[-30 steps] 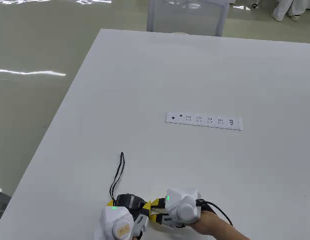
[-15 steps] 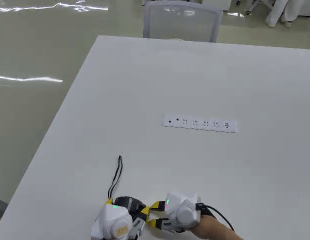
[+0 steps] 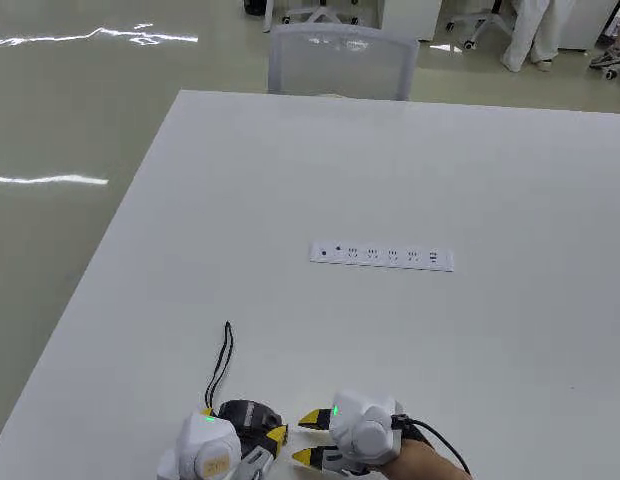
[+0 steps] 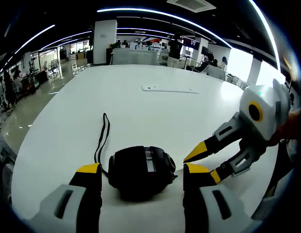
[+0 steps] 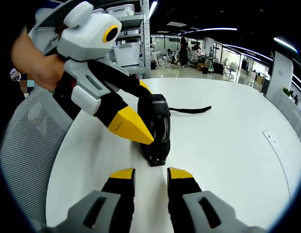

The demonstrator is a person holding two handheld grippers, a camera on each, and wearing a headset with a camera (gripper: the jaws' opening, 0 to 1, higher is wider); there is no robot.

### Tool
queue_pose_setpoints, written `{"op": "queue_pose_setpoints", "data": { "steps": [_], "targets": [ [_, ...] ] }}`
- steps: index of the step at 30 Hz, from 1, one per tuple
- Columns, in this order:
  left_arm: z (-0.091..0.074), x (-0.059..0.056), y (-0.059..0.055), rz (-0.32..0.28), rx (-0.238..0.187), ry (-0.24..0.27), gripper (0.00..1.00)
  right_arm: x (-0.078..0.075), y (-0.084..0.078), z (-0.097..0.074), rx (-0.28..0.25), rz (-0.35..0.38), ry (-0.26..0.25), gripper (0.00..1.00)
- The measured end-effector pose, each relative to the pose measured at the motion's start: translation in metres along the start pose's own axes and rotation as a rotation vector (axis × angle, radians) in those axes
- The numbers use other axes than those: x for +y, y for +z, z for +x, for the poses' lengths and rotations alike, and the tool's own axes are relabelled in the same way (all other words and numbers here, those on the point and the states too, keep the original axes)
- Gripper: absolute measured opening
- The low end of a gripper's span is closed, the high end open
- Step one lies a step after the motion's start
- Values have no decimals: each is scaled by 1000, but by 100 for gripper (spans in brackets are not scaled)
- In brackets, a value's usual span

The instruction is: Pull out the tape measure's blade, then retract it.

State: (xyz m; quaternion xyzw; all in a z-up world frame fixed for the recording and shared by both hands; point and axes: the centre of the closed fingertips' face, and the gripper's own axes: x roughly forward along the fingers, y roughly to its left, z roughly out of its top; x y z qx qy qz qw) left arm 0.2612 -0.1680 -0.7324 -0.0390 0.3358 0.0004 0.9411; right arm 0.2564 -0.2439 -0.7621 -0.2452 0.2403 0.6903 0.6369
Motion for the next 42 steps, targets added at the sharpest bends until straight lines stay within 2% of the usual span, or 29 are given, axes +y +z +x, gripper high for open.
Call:
{"op": "queue_pose_setpoints", "data": {
  "steps": [7,16,21,28,32,35,42],
  "targets": [
    [-10,1,0,27,-3,-31,66,5,-2,-15,-4,30,-43,30],
    [-26,0,3,113,-12,-98,71,6,6,-37,-37,92,-118,39],
    [-34,0,2,156,-9,-144,72,6,7,-47,-43,121,-150,47],
    [-42,3,-3,177,6,-181,78,10,8,-59,-56,159,-185,61],
    [-47,2,-6,208,15,-213,84,12,9,-65,-64,172,-207,67],
    [-51,3,-8,235,27,-218,85,13,11,-71,-76,188,-225,70],
    [-58,7,-6,238,22,-244,87,19,10,-83,-97,231,-251,78]
  ]
}}
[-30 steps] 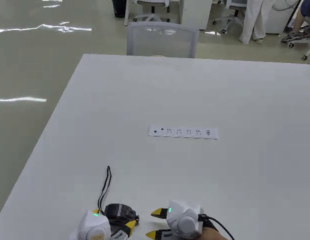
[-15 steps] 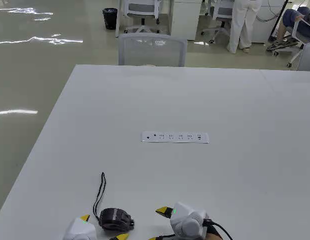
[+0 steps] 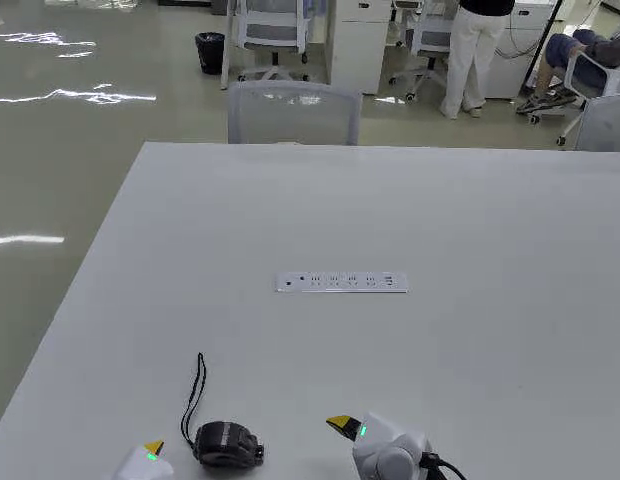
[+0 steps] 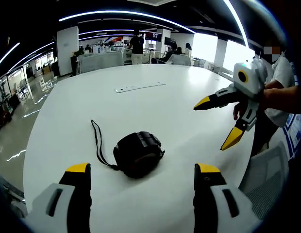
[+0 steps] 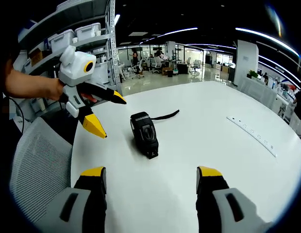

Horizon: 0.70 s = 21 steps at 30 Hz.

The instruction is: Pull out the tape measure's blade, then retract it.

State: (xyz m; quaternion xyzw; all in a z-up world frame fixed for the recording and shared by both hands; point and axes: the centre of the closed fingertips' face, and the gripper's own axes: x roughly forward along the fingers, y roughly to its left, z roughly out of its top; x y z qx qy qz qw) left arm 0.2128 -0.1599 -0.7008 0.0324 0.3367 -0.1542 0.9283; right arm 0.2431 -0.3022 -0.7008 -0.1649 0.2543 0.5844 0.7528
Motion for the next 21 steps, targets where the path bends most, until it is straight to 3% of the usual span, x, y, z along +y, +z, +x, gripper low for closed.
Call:
{"op": "queue_pose_setpoints", "data": {
  "steps": [13,21],
  "targets": [
    [-13,-13,2,26,-16,-77,93,-2,-3,-38,-36,77,-81,87],
    [-24,-23,9,39,-40,-119,96,-5,-8,-64,-49,108,-141,89]
  ]
}}
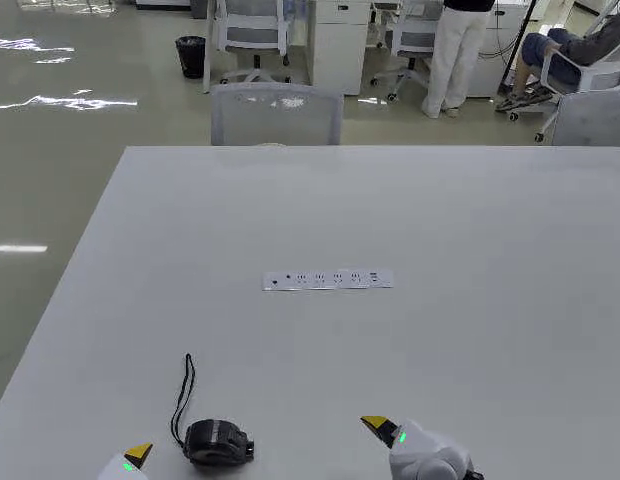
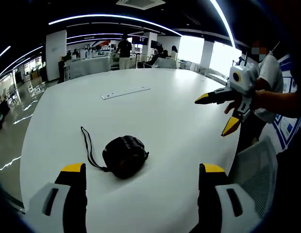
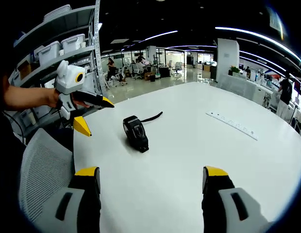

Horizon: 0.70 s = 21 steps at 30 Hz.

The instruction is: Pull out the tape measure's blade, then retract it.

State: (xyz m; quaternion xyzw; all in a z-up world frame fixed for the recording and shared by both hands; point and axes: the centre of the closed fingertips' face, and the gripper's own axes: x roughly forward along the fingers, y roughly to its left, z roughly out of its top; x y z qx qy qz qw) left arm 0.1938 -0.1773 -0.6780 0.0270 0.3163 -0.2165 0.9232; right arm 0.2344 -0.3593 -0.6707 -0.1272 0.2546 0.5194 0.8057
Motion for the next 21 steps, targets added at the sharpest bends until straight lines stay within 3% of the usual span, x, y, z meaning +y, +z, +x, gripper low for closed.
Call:
{"op": "queue_pose_setpoints", "data": {
  "steps": [10,21],
  "targets": [
    [-5,-10,10,3,-35,-22,99,-9,-2,-27,-25,54,-68,91],
    [-10,-20,16,-16,-60,-45,99,-17,-13,-57,-19,96,-116,95]
  ]
}}
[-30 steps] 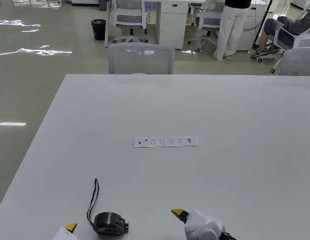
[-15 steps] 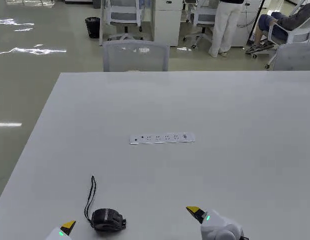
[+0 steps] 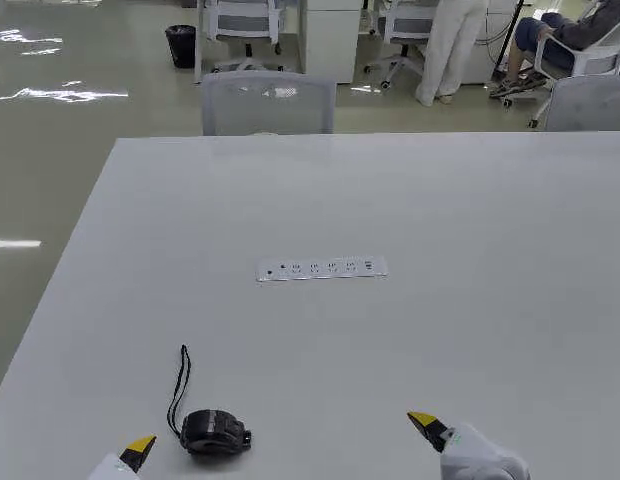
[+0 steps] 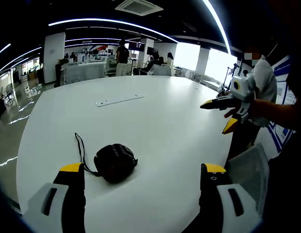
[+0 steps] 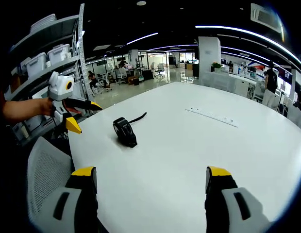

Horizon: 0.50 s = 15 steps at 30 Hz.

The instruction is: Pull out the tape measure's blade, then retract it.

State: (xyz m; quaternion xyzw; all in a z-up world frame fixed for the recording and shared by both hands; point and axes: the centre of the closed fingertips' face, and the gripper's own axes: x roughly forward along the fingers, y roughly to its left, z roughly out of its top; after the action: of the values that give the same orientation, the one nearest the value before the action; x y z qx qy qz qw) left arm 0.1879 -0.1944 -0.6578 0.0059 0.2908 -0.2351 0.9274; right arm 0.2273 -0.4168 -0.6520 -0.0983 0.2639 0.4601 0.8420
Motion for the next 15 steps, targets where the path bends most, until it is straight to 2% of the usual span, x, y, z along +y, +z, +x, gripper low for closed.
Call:
{"op": "queue_pose_setpoints", "data": {
  "steps": [6,15],
  "targets": [
    [-2,-3,1,-1,0,-3,99,-5,4,-11,-22,-7,-25,95],
    [-9,-7,1,18,0,1,99,-5,6,-22,-24,-8,-34,95]
  ]
}}
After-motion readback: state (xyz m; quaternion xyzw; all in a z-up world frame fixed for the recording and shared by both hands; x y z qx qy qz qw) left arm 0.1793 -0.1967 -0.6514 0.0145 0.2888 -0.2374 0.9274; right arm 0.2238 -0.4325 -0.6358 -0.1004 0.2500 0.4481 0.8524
